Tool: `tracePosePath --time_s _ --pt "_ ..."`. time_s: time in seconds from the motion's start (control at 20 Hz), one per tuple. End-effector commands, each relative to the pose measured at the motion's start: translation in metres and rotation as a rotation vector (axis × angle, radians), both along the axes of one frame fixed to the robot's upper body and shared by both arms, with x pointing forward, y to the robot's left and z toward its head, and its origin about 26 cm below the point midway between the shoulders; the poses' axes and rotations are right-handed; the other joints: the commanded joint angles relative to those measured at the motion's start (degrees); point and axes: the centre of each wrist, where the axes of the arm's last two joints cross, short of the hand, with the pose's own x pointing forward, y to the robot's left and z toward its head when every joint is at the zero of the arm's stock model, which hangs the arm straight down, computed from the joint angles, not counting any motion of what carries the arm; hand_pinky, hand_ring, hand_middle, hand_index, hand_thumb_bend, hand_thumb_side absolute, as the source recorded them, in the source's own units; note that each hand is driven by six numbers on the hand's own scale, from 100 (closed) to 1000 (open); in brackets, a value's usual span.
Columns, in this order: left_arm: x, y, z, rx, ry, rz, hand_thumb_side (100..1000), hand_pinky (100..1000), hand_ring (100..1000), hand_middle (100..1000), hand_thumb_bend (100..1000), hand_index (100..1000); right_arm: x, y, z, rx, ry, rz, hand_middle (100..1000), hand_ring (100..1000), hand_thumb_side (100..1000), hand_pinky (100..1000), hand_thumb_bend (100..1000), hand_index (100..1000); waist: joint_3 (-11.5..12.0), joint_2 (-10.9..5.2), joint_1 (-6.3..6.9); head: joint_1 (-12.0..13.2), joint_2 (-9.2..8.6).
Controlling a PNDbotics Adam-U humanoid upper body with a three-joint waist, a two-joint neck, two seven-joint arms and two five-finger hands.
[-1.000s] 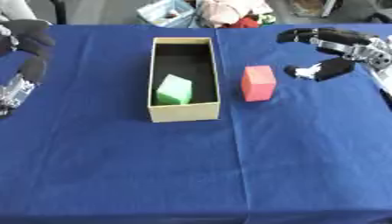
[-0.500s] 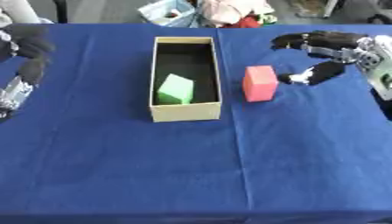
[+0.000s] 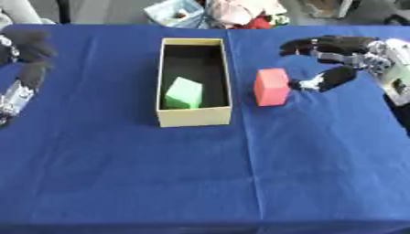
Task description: Pick up objects on the table and place them in the box.
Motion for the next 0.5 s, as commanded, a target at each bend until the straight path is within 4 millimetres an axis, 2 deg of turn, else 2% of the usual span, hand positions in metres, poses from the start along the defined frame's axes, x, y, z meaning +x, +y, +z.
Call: tracePosePath --time_s 0.05,0.5 --pt "-0.003 0.001 0.008 0.011 -0.023 0.003 809 728 624 668 219 880 0.003 0.001 0.011 -0.024 -0.020 0.001 994 1000 922 961 303 1000 0.12 -0.71 0.13 -0.08 0.31" --pt "-0.003 0.001 0.006 0.010 -0.014 0.000 817 728 624 668 205 881 0.008 0.005 0.000 -0.028 0.009 -0.014 990 1000 936 958 270 1000 0.26 -0.68 0.20 -0.15 0.31"
